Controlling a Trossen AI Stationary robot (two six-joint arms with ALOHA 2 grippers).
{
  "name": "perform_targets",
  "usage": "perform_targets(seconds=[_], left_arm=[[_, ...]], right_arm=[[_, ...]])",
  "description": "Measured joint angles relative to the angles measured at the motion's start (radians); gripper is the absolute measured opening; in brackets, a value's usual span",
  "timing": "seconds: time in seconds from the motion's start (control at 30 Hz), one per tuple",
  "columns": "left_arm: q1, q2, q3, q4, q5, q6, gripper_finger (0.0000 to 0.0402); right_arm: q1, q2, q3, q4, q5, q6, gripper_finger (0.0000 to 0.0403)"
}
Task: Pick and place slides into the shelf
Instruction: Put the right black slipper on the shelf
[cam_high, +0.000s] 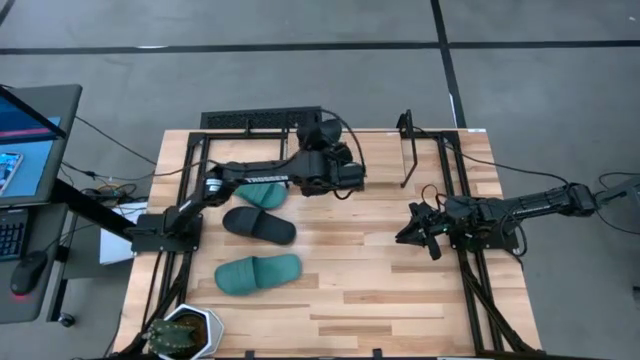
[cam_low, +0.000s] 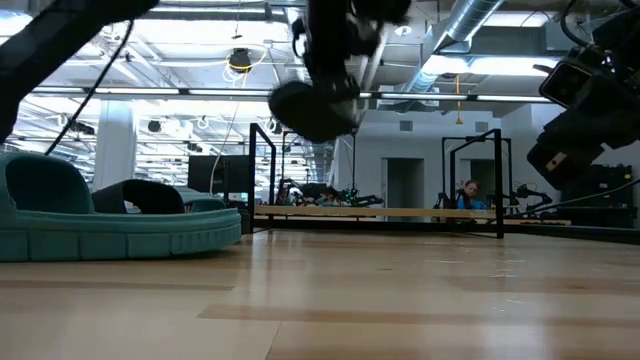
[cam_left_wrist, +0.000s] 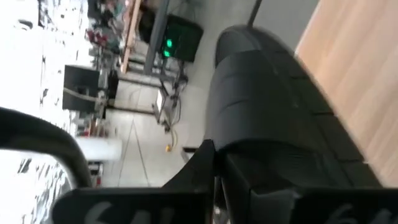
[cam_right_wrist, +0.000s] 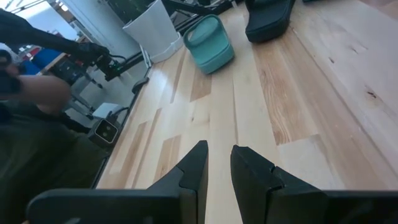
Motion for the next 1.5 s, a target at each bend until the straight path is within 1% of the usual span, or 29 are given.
perform_targets(seconds=[0.13, 0.2, 0.37, 0.43, 0.63, 0.73, 1.4, 1.5], left_arm=[[0.017, 0.063, -0.001, -0.018, 0.006, -0.026, 0.0], [0.026, 0.09, -0.002, -0.034, 0.029, -0.034, 0.0], [0.048, 0.133, -0.002, -0.076, 0.04, -0.067, 0.0], [0.06, 0.134, -0.009, -0.092, 0.065, -0.096, 0.0], [0.085, 0.133, -0.044, -0.12, 0.079, -0.149, 0.0], [0.096, 0.133, -0.063, -0.122, 0.105, -0.159, 0.0], [0.145, 0.133, -0.074, -0.115, 0.102, -0.174, 0.0], [0.152, 0.133, -0.074, -0.115, 0.114, -0.174, 0.0]], right_arm=[[0.0, 0.001, 0.0, -0.003, 0.0, 0.0, 0.0059], [0.0, 0.001, 0.0, -0.003, 0.0, 0.0, 0.0059], [0.0, 0.001, 0.0, -0.003, 0.0, 0.0, 0.0059], [0.0, 0.001, 0.0, -0.003, 0.0, 0.0, 0.0059], [0.0, 0.001, 0.0, -0.003, 0.0, 0.0, 0.0059], [0.0, 0.001, 0.0, -0.003, 0.0, 0.0, 0.0059], [0.0, 0.001, 0.0, -0.003, 0.0, 0.0, 0.0059], [0.0, 0.001, 0.0, -0.003, 0.0, 0.0, 0.0059]])
